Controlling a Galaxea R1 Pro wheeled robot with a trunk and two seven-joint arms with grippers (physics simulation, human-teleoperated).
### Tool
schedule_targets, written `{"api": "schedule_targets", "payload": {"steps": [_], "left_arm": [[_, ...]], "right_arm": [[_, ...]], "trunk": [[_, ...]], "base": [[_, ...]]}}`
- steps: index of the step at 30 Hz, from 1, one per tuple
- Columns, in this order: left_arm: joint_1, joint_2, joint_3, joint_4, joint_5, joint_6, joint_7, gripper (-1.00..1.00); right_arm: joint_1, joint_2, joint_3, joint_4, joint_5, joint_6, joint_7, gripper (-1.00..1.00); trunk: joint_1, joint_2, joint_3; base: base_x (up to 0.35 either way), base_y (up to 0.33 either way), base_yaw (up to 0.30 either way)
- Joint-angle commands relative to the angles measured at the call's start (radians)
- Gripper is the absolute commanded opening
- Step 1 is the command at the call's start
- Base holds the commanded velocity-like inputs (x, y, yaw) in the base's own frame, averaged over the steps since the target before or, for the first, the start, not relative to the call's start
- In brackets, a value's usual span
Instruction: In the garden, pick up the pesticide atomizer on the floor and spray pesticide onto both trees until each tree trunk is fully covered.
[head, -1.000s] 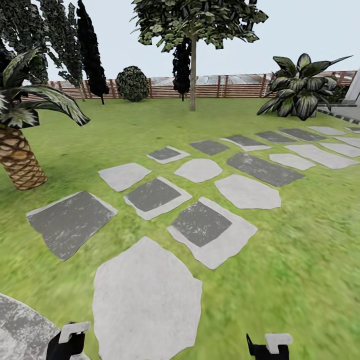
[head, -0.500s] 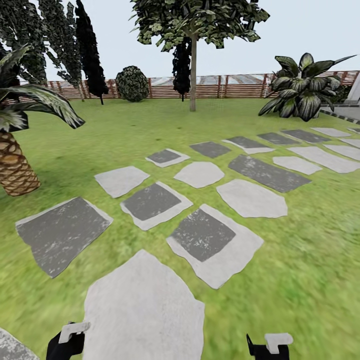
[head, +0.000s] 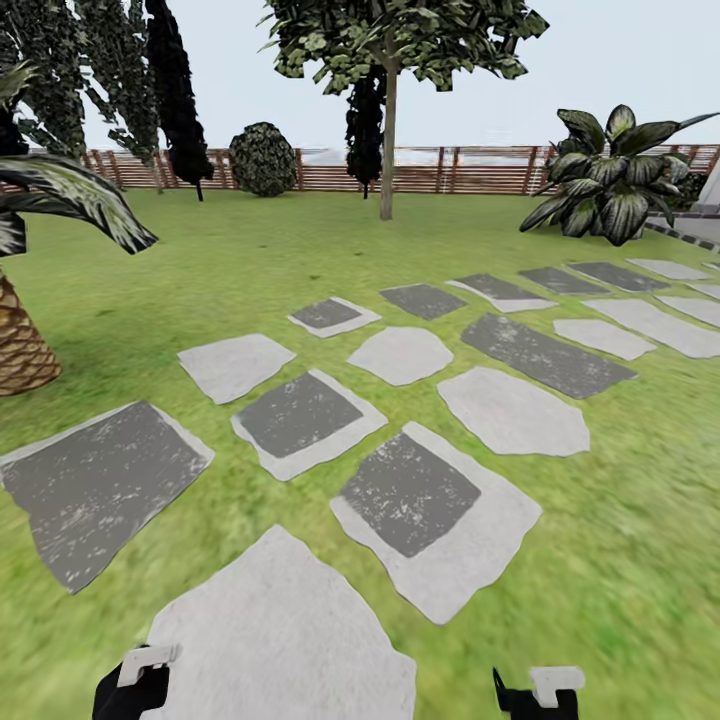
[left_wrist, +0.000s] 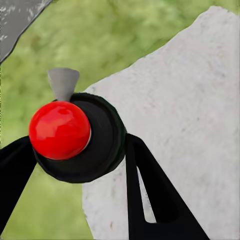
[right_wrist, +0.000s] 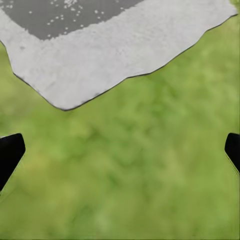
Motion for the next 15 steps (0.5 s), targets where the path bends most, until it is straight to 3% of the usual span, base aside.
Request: {"api": "schedule_targets", "payload": {"steps": [1,15], "left_arm": [[0.000,0.000,0.000,0.000,0.000,0.000,0.000,-1.00],[0.000,0.000,0.000,0.000,0.000,0.000,0.001,-1.00]], "right_arm": [[0.000,0.000,0.000,0.000,0.000,0.000,0.000,1.00],[0.000,0.000,0.000,0.000,0.000,0.000,0.000,1.00]], "trunk": [[0.000,0.000,0.000],[0.000,0.000,0.000]], "base": [[0.338,0.000,0.000],[0.339,0.000,0.000]]}}
